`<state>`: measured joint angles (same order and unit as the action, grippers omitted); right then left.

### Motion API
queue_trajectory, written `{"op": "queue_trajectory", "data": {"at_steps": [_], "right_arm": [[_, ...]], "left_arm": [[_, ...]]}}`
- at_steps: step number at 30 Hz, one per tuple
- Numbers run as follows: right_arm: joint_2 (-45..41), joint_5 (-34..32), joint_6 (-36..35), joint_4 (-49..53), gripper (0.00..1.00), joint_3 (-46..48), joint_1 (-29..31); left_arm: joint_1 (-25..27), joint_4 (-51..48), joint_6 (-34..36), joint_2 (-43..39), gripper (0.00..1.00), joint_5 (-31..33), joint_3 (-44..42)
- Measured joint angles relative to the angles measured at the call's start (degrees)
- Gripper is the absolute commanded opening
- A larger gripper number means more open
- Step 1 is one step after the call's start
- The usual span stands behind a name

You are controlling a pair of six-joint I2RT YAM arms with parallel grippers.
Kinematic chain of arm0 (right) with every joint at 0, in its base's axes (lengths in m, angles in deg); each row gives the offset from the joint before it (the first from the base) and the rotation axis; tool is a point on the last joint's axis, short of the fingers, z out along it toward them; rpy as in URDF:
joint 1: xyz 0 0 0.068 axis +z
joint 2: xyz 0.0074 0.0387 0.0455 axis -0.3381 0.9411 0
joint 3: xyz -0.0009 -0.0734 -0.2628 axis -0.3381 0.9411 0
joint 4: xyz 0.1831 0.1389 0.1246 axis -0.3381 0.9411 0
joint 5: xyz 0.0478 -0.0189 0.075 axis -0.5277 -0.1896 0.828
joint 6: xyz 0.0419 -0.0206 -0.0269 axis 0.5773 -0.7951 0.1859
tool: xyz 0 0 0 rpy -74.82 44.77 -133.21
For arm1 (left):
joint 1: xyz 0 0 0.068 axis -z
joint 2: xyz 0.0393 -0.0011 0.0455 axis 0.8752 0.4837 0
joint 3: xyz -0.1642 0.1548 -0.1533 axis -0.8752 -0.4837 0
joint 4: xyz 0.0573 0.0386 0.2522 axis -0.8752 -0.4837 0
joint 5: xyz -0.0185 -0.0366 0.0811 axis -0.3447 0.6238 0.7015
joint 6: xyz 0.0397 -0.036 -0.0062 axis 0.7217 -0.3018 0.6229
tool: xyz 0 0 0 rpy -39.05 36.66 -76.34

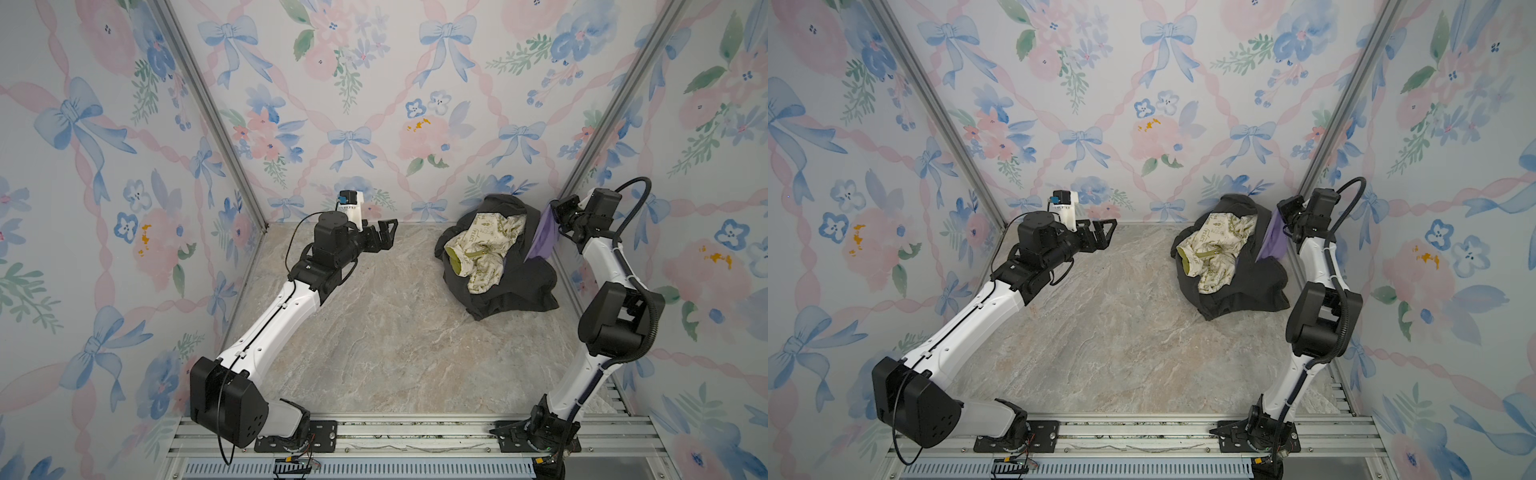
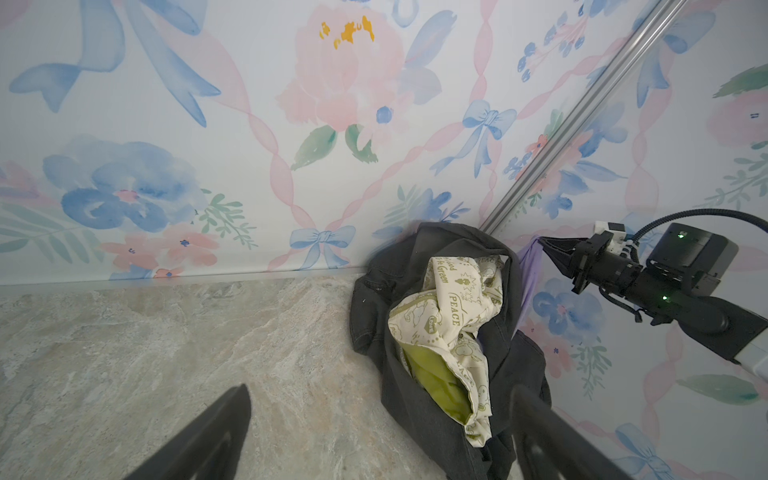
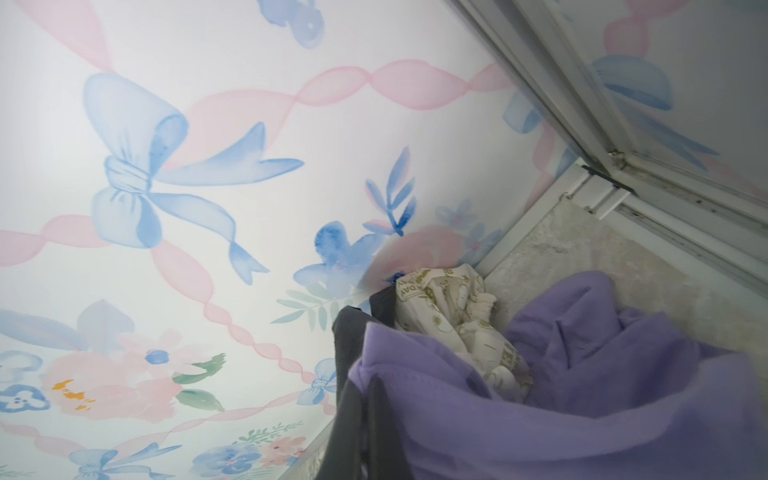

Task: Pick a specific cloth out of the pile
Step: 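Grasp the lavender shirt edge with the right gripper and lift it up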

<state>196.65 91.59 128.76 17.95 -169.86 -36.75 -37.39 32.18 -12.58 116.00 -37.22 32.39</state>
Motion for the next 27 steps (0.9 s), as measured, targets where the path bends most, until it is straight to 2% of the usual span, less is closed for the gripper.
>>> {"op": "queue_trajectory", "data": {"at_steps": [14, 27], "right_arm": [[-2.1, 3.9, -1.2, 0.3, 0.0, -13.2, 6.3], [-2.1, 5.9, -9.4, 7.9, 0.0, -28.1, 15.0]], "left_arm": [[2.6, -0.1, -0.3, 4.0, 0.98, -1.6, 4.4], [2.6, -0.1, -0.7, 4.0, 0.96, -2.2, 8.4]]}}
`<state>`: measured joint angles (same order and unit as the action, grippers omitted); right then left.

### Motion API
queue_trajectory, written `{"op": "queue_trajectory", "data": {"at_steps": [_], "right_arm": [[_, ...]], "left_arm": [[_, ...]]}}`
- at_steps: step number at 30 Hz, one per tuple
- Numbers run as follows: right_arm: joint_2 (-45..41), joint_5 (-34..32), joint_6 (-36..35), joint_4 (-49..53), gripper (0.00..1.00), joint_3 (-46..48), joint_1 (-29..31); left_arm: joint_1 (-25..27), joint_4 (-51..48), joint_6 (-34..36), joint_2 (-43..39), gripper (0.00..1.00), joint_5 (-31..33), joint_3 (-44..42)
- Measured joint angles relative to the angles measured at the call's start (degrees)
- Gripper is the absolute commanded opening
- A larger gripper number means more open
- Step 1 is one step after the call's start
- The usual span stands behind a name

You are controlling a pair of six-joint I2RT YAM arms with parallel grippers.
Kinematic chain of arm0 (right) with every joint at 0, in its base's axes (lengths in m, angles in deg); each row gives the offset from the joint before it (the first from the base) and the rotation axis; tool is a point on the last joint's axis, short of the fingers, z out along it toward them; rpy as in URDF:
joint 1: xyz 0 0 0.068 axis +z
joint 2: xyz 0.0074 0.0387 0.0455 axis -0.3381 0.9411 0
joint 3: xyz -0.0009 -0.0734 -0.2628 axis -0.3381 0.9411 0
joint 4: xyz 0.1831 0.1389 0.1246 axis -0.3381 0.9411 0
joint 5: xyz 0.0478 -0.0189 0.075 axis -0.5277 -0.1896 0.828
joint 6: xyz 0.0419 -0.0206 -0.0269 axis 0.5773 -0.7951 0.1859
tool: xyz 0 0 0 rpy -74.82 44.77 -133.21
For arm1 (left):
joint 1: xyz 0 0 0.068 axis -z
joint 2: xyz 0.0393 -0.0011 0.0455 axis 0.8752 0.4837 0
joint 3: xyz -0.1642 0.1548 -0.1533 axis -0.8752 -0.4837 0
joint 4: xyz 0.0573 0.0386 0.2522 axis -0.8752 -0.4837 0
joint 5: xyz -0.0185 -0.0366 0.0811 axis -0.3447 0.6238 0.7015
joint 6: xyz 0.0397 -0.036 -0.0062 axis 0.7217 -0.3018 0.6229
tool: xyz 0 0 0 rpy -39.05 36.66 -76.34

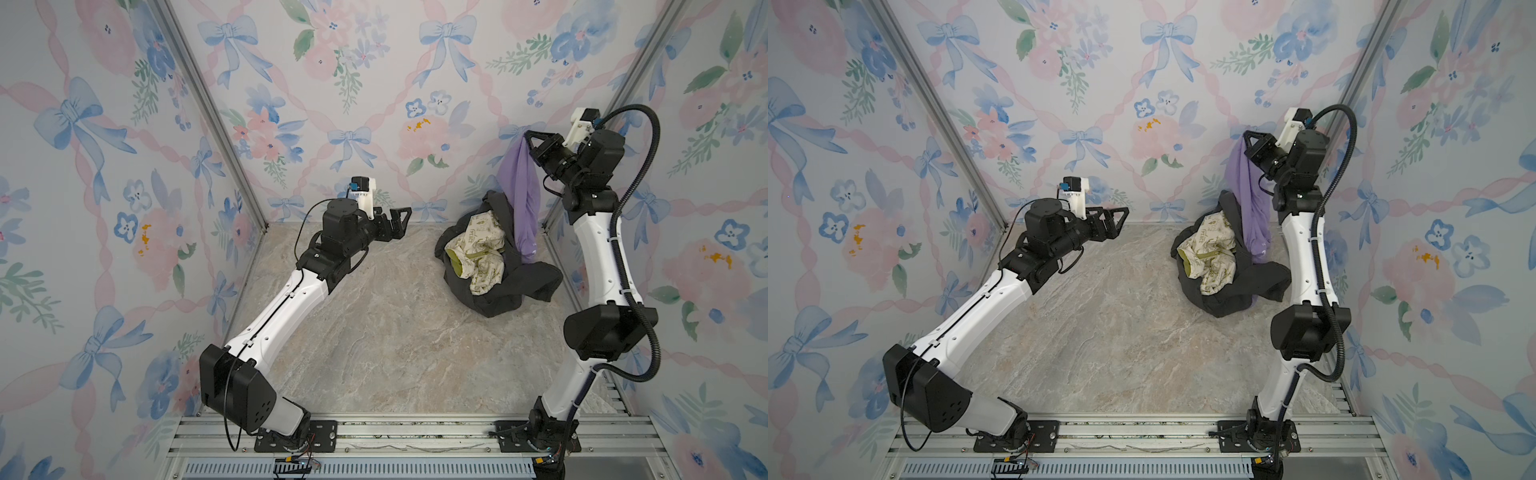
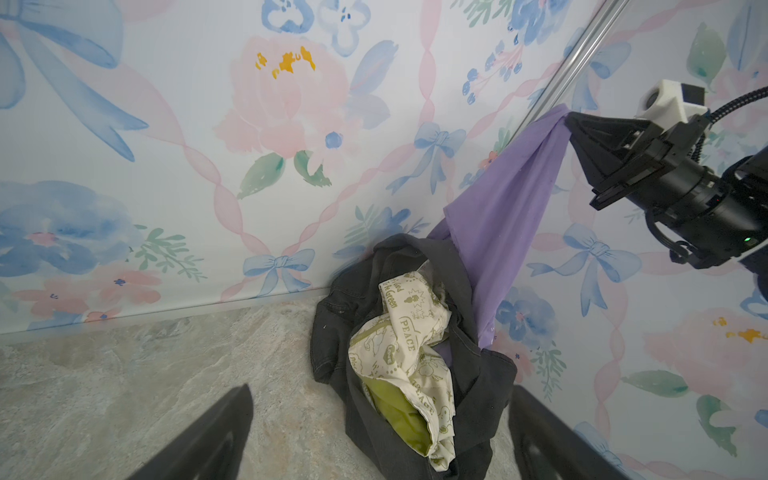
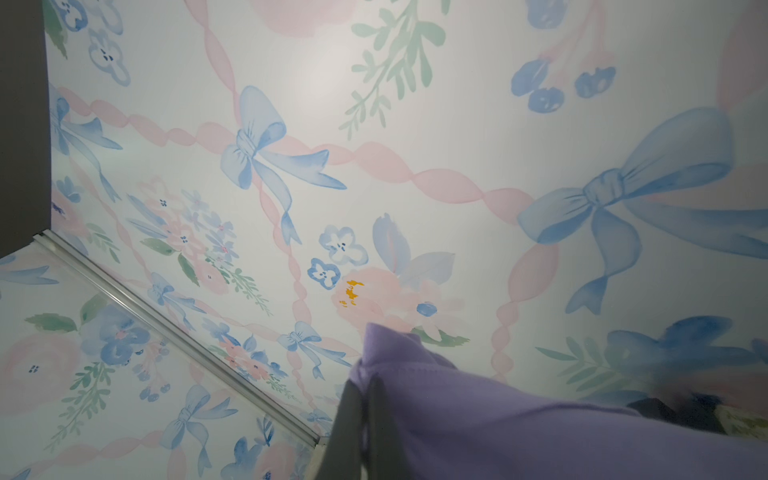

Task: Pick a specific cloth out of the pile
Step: 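Grasp the lavender shirt edge with the right gripper and lift it up, then swing the held lavender shirt over the pile toward the left gripper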

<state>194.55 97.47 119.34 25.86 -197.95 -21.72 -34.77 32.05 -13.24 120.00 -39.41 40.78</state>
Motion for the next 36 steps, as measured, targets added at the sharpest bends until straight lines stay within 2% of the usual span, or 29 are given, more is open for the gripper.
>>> {"op": "queue_trajectory", "data": {"at_steps": [5, 9, 11, 15, 16, 17, 18, 20, 23, 25, 29, 36], "right_arm": [[0.0, 0.6, -4.6, 5.2, 0.0, -3.3, 5.4], [-0.2, 1.5, -9.3, 9.6, 0.0, -1.9, 12.6], [-1.2, 1.5, -11.7, 11.2, 0.0, 2.2, 16.6], [-4.8, 1.5, -14.7, 12.2, 0.0, 16.5, 23.5], [-5.2, 1.5, -15.2, 12.5, 0.05, 19.0, 24.6], [-5.3, 1.5, -16.1, 13.4, 0.14, 21.8, 26.1], [-5.2, 1.4, -17.1, 14.7, 0.24, 23.9, 27.4], [-5.1, 1.4, -19.5, 17.7, 0.53, 26.5, 29.4], [-5.0, 1.5, -22.6, 22.3, 0.69, 27.5, 31.5], [-5.2, 1.5, -24.2, 23.6, 0.75, 27.5, 31.7], [-6.6, 0.4, -25.8, 25.2, 0.8, 27.5, 29.0], [-16.2, -4.8, -23.1, 22.1, 0.83, 31.2, 16.5]], "left_arm": [[0.0, 0.0, 0.0, 0.0, 0.96, 0.1, 1.4], [0.0, 0.0, -0.1, 0.0, 0.96, 0.3, 2.0], [0.0, 0.0, -0.1, 0.0, 0.96, 0.7, 2.1], [0.0, 0.0, 0.0, -0.1, 0.96, 2.3, 2.1], [0.0, 0.0, 0.0, -0.3, 0.96, 2.7, 2.0], [0.0, 0.0, 0.0, -0.7, 0.96, 3.1, 1.8], [0.0, 0.0, 0.1, -1.2, 0.96, 3.6, 1.4], [0.0, -0.1, 0.2, -2.2, 0.96, 4.2, 0.8], [0.0, 0.0, 0.2, -3.5, 0.96, 4.6, 0.3], [0.0, 0.0, 0.2, -4.1, 0.96, 5.0, 0.1], [0.0, 0.0, 0.2, -4.4, 0.94, 5.0, -0.4], [1.5, 0.0, 1.3, -3.9, 0.93, 4.8, -0.5]]}}
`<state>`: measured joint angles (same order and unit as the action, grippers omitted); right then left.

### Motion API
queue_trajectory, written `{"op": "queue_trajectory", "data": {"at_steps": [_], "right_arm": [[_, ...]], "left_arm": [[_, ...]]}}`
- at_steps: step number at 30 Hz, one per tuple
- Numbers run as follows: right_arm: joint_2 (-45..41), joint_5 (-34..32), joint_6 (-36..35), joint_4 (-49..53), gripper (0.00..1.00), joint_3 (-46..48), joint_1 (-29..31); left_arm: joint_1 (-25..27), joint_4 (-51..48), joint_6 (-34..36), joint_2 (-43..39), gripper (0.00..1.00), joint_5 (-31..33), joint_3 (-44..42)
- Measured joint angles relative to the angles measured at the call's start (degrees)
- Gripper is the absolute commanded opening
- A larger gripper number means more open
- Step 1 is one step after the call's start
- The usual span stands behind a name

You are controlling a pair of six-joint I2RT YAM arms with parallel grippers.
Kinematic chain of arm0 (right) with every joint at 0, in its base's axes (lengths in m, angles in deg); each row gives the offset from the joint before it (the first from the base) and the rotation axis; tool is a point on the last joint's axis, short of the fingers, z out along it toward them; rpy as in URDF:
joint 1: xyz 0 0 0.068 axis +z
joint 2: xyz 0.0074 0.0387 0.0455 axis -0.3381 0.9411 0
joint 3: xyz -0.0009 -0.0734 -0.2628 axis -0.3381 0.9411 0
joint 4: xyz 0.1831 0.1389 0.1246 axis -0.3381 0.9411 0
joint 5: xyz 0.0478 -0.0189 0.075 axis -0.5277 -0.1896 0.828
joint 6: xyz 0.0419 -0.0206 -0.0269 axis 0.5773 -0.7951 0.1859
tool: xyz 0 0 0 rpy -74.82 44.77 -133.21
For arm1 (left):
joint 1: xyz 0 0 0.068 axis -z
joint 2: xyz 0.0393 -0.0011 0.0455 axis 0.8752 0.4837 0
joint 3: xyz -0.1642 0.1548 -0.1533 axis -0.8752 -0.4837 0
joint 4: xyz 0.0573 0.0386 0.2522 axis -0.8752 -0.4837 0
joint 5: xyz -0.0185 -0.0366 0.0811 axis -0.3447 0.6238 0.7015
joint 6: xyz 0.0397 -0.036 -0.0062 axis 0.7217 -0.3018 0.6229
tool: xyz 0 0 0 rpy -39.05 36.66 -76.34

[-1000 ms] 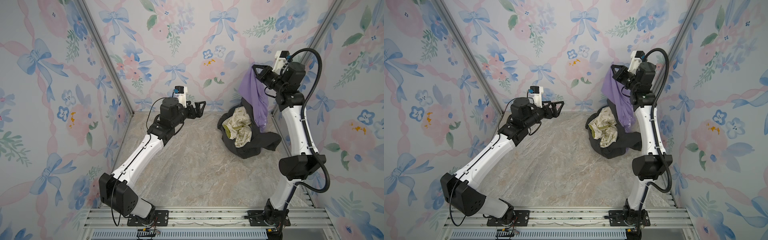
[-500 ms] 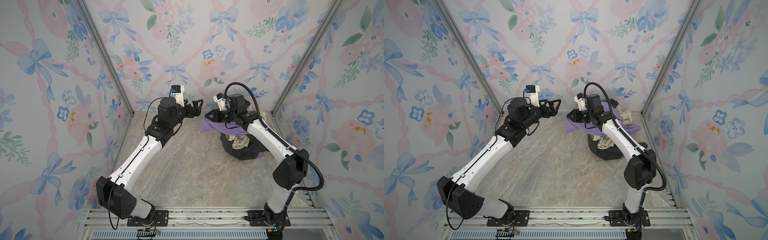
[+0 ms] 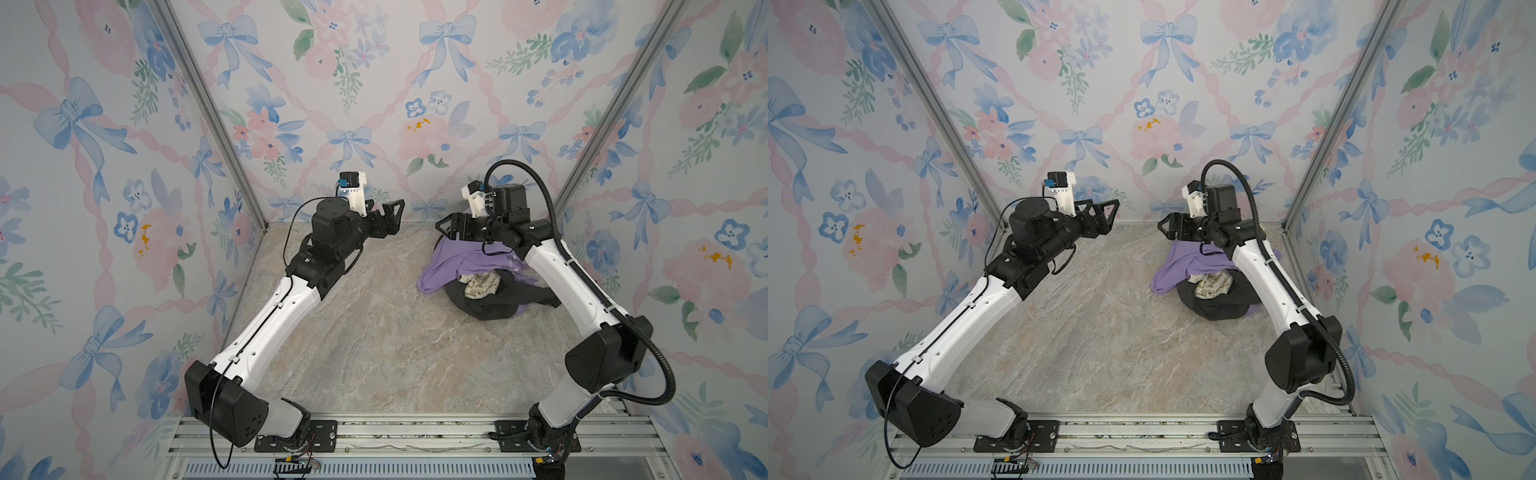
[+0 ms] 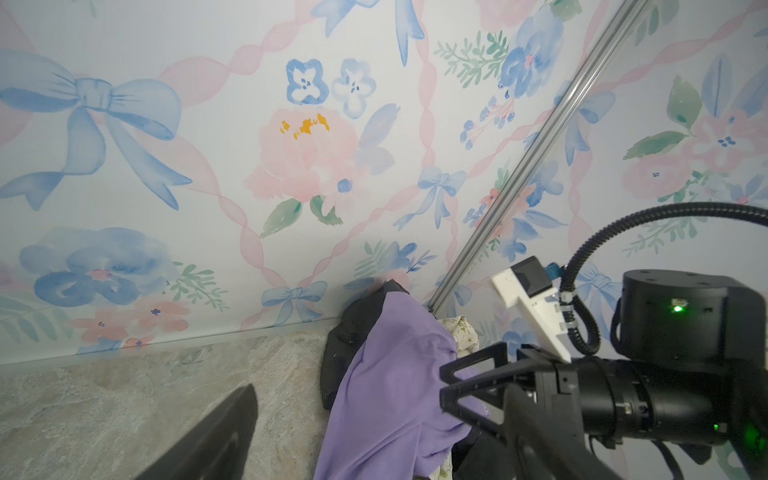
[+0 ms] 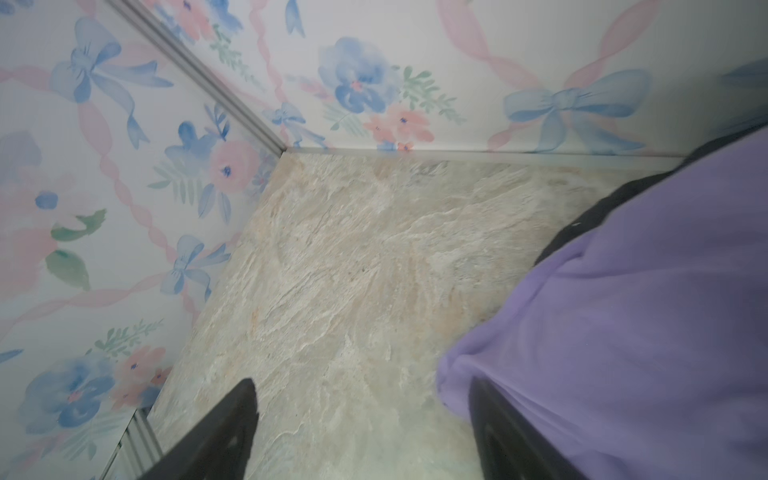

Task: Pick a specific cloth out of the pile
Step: 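Swing the held lavender shirt over the pile toward the left gripper, then lift the lavender shirt with the right gripper toward the left gripper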

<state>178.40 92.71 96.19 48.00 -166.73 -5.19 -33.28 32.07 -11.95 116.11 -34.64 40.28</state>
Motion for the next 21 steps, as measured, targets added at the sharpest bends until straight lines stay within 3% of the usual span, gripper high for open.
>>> {"op": "queue_trajectory", "data": {"at_steps": [8, 11, 21], "right_arm": [[-9.0, -11.0, 11.1, -2.1, 0.83, 9.5, -14.0], [-8.8, -12.7, 16.1, -2.0, 0.82, 12.2, -15.5], [-2.4, -13.3, 30.3, -2.8, 0.62, 15.6, -16.5]], "left_arm": [[3.8, -0.3, 3.1, 5.1, 0.94, -2.1, 1.1], [3.9, -0.4, 3.8, 6.2, 0.95, -2.6, 1.7], [4.7, -0.2, 6.3, 7.3, 0.97, -3.9, 4.0]]}}
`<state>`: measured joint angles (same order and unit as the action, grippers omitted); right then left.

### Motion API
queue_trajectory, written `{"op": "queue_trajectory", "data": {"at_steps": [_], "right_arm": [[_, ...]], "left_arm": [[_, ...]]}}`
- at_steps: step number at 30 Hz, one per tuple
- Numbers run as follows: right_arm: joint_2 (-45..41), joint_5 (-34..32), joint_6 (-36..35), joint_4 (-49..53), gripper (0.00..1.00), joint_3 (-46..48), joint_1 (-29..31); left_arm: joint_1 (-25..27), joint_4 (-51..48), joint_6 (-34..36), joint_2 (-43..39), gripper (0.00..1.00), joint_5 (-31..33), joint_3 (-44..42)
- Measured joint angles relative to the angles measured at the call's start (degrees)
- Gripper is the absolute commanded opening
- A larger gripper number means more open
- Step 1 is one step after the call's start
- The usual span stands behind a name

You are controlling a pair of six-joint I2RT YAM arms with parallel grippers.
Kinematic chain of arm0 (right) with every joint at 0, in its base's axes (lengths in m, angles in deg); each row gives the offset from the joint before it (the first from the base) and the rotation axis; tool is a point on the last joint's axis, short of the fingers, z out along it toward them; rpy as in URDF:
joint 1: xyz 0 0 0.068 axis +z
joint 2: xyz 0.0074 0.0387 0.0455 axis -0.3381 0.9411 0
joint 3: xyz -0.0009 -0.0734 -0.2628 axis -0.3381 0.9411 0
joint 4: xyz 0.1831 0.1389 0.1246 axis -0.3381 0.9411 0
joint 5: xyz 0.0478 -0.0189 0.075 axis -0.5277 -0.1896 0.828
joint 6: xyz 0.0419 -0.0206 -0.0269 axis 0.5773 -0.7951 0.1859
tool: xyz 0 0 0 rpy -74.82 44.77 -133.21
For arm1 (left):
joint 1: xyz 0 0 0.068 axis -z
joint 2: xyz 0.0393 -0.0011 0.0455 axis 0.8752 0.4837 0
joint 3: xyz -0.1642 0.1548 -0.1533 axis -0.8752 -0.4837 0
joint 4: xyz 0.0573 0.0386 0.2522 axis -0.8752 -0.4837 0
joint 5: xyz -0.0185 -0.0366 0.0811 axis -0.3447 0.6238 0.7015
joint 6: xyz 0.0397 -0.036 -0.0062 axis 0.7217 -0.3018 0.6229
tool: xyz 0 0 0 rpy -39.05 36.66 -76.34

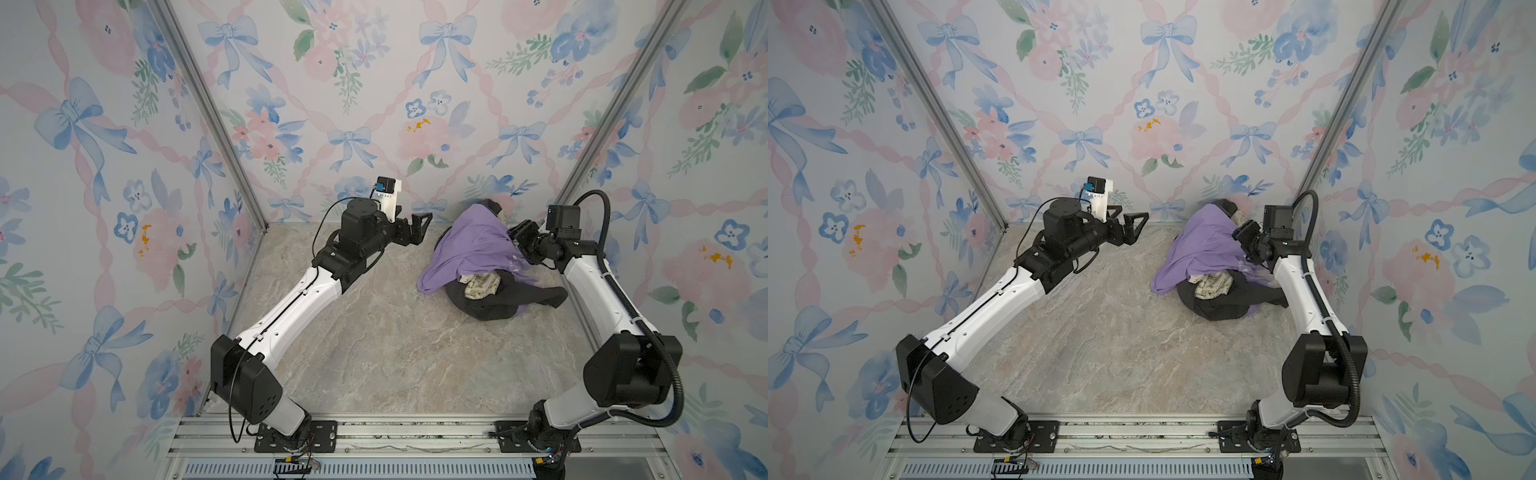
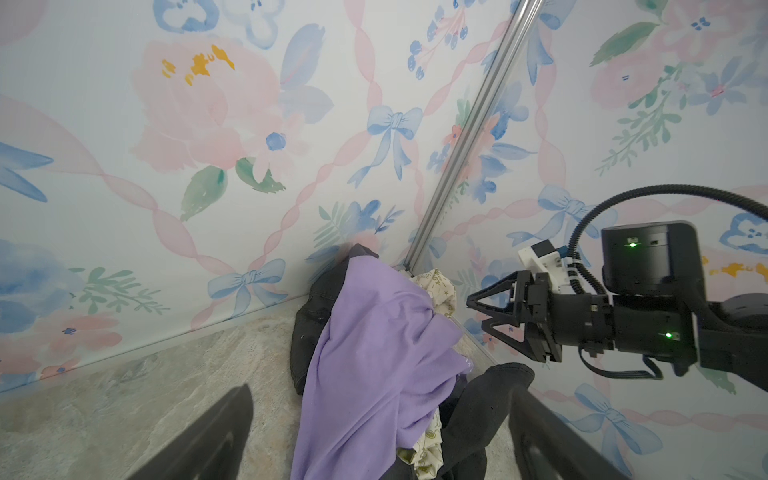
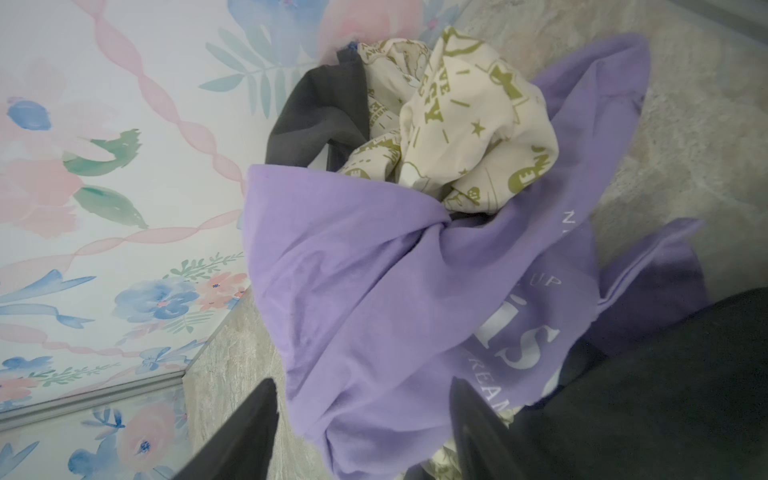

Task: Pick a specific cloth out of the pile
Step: 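Lift the lavender shirt with the right gripper toward the left gripper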

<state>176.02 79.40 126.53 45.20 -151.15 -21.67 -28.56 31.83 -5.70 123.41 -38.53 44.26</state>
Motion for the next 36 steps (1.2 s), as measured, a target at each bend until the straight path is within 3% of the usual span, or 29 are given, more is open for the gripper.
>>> {"op": "queue_trajectory", "data": {"at_steps": [4, 7, 12, 16, 36], "right_arm": [[4.4, 1.3, 4.5, -2.1, 0.59, 0.2, -0.3], [7.8, 2.2, 6.9, -2.6, 0.5, -0.3, -0.4], [11.2, 3.6, 9.9, -2.8, 0.17, -1.2, -0.4], [11.4, 3.7, 10.8, -2.9, 0.0, -1.4, -0.4], [1.0, -0.1, 0.7, -16.1, 0.0, -9.8, 1.8]], "left_arm": [[0.2, 0.0, 0.2, 0.0, 0.98, 0.0, 0.0], [0.1, 0.0, 0.2, -0.1, 0.98, 0.0, -0.3], [0.2, 0.0, 0.2, -0.5, 0.98, 0.1, -1.2], [0.2, 0.0, 0.2, -0.6, 0.98, 0.3, -1.5], [0.9, 0.0, 1.5, 3.2, 0.98, -0.6, 2.9]]}}
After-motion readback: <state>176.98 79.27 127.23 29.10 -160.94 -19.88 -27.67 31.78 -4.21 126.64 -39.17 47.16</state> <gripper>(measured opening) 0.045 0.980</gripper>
